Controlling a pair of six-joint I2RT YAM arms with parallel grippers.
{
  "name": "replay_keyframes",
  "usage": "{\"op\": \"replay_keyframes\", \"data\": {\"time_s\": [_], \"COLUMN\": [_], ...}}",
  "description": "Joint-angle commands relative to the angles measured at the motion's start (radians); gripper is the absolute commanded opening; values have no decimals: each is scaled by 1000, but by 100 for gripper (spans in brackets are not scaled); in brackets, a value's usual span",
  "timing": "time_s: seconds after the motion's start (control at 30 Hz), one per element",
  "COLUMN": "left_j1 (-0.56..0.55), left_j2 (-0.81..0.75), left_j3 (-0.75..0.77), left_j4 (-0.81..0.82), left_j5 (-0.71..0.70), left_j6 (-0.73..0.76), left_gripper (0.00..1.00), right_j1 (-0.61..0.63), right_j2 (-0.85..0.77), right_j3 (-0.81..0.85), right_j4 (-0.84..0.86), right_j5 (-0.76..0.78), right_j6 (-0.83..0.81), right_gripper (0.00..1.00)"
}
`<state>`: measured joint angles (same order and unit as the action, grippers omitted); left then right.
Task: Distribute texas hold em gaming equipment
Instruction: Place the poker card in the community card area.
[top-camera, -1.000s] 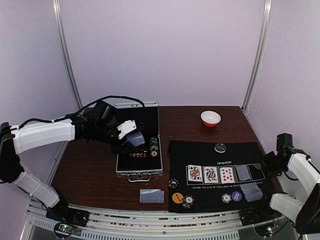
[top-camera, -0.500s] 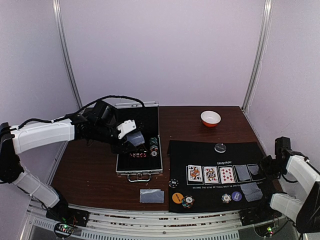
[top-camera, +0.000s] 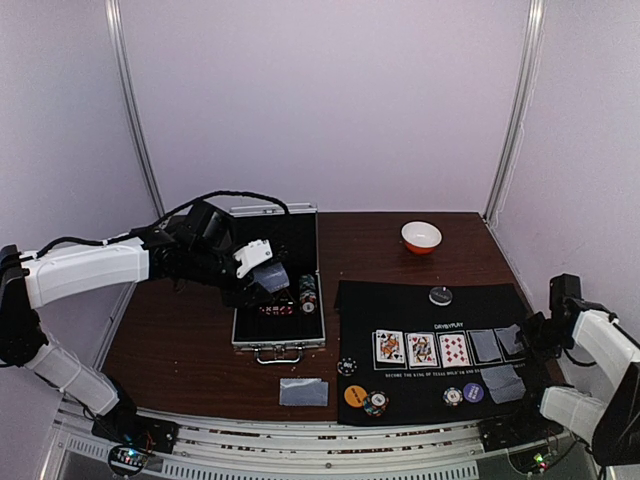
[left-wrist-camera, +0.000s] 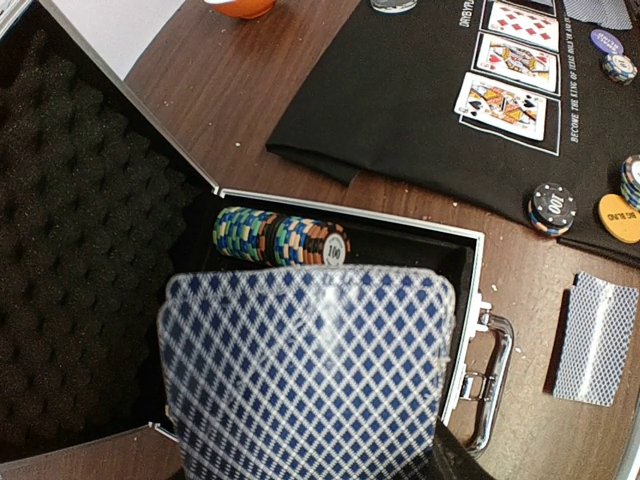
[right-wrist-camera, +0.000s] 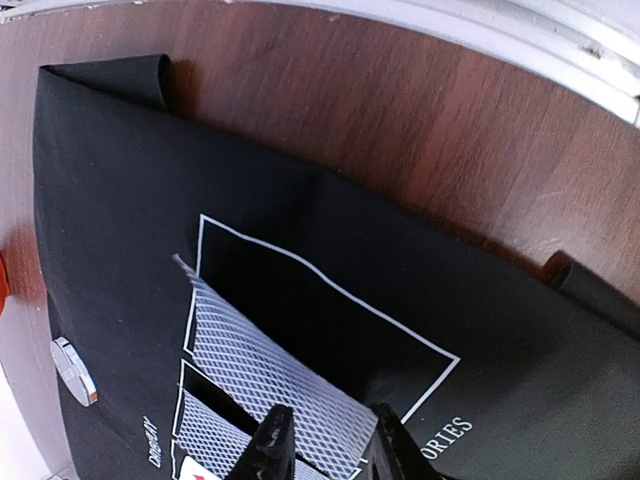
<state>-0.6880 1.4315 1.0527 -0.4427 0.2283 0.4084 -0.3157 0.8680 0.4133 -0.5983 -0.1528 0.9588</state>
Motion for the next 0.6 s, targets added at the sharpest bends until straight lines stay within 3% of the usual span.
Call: {"op": "replay_keyframes", "data": {"time_s": [0.0, 0.1, 0.2, 0.4, 0.57], "left_j1": [2, 1, 1, 1, 27], "left_j2": [-20, -20, -19, -12, 1], "left_j3": [0, -1, -2, 2, 23], "left_j4": [36, 36, 36, 36, 23], "left_j5": [17, 18, 18, 1, -62], "left_j6": [-1, -2, -4, -27, -137], "left_gripper": [50, 50, 50, 49, 49], "right_j1": [-6, -6, -6, -6, -5], "right_j2": [-28, -44, -79, -105, -21], "right_j3": [21, 41, 66, 173, 248], "right_j4": [-44, -89, -109, -124, 39], "right_j5": [63, 102, 117, 178, 107], "right_j6": [34, 50, 65, 8, -147], "right_gripper": [31, 40, 68, 76, 79]}}
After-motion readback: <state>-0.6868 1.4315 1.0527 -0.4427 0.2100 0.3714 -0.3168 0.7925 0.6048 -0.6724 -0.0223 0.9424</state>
